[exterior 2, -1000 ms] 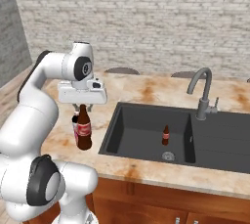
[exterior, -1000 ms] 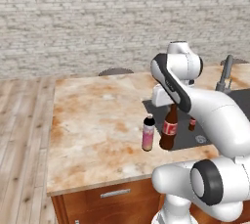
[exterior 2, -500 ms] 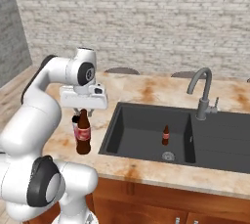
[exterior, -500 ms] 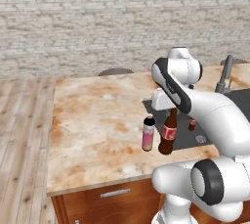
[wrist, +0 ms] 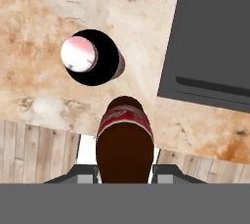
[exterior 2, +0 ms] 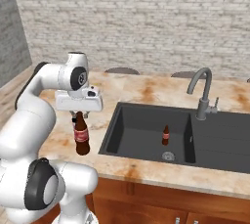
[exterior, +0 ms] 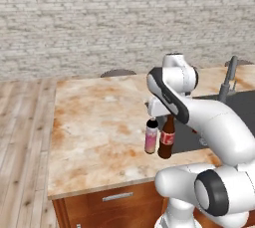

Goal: Place the large bottle from the dining counter next to the other large bottle outside the sink, and place the small bottle from the dining counter next to the other small bottle inside the sink.

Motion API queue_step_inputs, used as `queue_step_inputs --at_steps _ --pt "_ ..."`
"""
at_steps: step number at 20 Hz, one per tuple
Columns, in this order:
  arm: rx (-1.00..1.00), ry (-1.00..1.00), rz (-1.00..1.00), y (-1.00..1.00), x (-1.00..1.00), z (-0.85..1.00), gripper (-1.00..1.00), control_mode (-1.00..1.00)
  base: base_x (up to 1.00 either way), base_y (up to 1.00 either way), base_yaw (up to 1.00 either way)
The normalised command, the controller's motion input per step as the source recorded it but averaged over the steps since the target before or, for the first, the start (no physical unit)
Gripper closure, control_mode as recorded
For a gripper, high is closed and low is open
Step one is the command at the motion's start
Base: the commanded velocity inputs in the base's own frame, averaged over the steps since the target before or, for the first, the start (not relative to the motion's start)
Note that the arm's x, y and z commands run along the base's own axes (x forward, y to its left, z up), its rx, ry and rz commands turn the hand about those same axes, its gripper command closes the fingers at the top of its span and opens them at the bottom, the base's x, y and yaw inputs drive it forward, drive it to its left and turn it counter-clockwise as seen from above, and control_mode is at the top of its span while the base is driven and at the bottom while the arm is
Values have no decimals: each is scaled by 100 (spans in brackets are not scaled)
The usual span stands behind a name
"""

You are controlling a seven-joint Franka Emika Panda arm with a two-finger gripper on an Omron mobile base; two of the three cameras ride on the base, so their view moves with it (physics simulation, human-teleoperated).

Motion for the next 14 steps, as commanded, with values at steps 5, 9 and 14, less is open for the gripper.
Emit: queue_step_inputs --at_steps 5,9,14 --pt "0 -5 -7 7 0 -20 100 -100 0 0 0" --pt "0 0 -8 0 3 -18 100 -100 0 0 0" --pt "-3 2 -7 0 25 -11 100 -100 0 0 0"
